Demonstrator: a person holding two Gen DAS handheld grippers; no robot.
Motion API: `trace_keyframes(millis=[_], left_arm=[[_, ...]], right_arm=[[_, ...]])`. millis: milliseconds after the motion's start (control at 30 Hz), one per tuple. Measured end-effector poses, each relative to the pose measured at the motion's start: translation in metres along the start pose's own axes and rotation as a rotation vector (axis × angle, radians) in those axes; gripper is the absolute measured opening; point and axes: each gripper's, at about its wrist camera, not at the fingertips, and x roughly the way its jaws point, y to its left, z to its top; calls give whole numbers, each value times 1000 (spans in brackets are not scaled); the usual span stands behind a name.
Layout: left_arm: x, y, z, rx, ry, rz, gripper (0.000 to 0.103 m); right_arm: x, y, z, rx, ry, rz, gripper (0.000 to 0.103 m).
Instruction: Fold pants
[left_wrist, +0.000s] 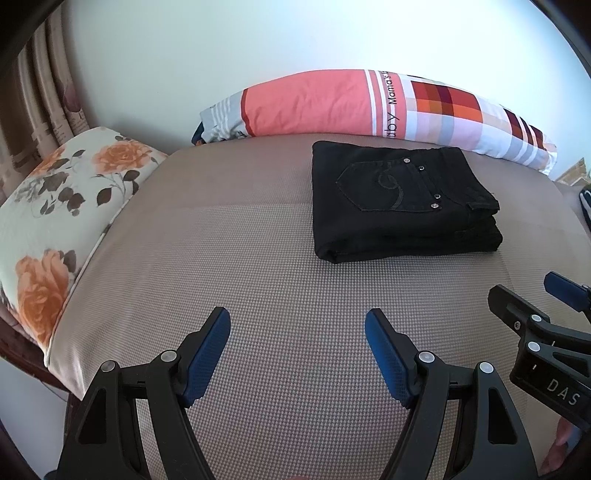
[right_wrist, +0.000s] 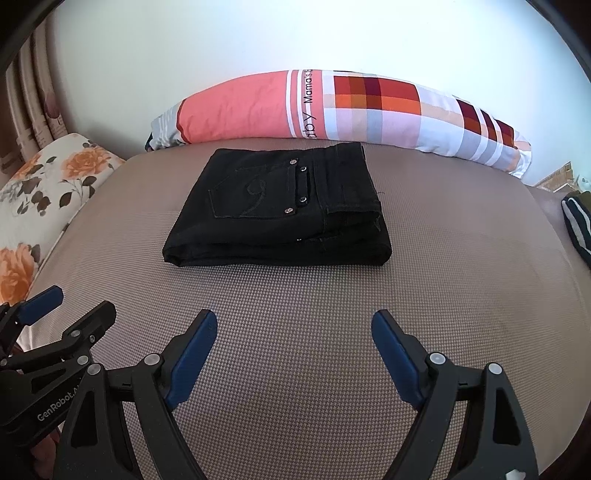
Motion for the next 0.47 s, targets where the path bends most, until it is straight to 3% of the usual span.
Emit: trace_keyframes(millis=[467], left_arm=[[3,-3,-2,12,16,-21,76]], right_arm=[[4,-1,-2,9,14,-1,84]])
